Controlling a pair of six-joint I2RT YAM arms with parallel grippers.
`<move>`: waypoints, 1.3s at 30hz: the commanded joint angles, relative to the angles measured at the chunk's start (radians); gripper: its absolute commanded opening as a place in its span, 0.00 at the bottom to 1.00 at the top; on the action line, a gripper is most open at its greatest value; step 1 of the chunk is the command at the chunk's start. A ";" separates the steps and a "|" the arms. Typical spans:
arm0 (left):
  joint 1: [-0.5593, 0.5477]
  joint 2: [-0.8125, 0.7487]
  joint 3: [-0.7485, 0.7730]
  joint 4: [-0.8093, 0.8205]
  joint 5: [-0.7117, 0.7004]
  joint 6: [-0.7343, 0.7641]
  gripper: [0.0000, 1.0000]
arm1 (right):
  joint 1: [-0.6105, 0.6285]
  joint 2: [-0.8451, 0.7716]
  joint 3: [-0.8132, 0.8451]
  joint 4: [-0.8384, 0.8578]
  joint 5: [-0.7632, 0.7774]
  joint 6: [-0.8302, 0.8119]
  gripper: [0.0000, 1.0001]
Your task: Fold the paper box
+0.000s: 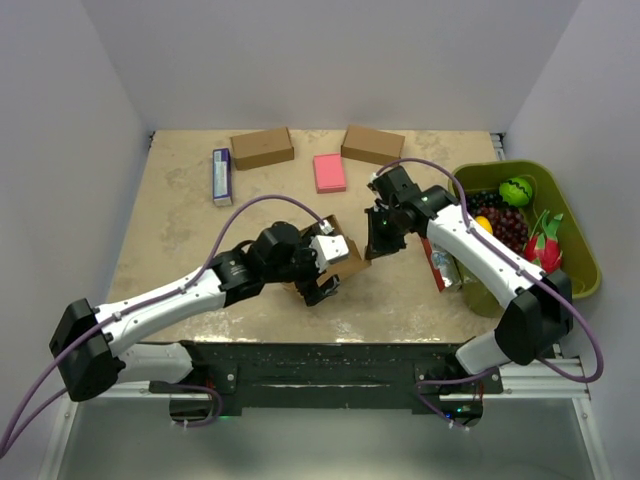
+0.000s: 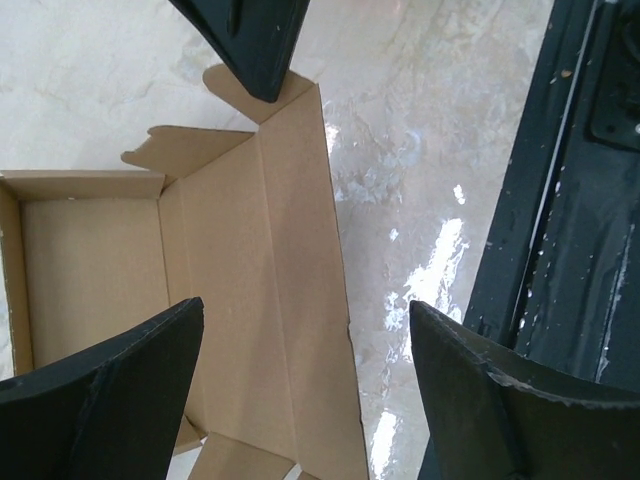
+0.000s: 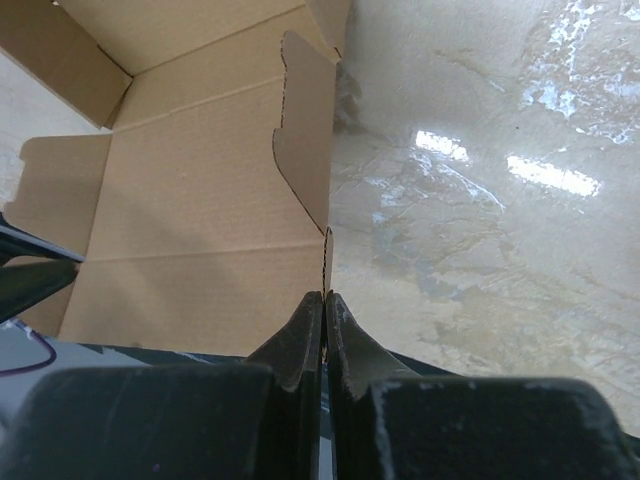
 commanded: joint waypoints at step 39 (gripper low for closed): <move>0.089 0.188 0.220 -0.049 -0.156 -0.289 0.22 | -0.169 -0.151 0.094 0.058 0.072 -0.044 0.93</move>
